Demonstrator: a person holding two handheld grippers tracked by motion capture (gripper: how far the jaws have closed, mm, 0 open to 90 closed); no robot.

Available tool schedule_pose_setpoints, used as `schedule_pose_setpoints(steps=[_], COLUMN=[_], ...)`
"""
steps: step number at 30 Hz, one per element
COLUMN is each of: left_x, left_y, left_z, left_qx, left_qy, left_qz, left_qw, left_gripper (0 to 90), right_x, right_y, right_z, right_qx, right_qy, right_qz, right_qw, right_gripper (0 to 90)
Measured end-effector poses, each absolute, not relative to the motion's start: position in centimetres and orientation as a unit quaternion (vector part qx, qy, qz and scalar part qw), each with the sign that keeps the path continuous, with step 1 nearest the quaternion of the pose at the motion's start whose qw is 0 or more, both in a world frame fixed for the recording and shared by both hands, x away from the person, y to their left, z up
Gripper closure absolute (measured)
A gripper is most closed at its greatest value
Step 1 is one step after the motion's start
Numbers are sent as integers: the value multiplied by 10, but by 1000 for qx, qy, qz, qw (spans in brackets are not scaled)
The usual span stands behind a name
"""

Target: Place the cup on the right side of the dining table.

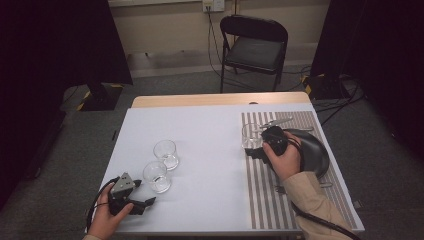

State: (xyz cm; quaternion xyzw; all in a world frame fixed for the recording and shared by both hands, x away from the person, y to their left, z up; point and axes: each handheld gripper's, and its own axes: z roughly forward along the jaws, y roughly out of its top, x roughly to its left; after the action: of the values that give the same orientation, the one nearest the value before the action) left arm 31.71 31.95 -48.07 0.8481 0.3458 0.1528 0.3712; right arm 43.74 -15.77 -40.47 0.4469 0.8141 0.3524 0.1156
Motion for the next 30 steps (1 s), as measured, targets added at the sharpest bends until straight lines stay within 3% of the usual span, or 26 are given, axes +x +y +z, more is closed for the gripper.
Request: schedule_pose_setpoints(steps=[30], left_x=[317], left_y=[320], left_z=[-481], left_qx=[848], left_qy=[346], left_qz=[153], left_qw=[371], left_gripper=[131], right_x=[423], right_y=[-156], right_z=[-417], right_qx=[439], right_qy=[823], right_qz=[348], right_qw=[99], right_gripper=[155])
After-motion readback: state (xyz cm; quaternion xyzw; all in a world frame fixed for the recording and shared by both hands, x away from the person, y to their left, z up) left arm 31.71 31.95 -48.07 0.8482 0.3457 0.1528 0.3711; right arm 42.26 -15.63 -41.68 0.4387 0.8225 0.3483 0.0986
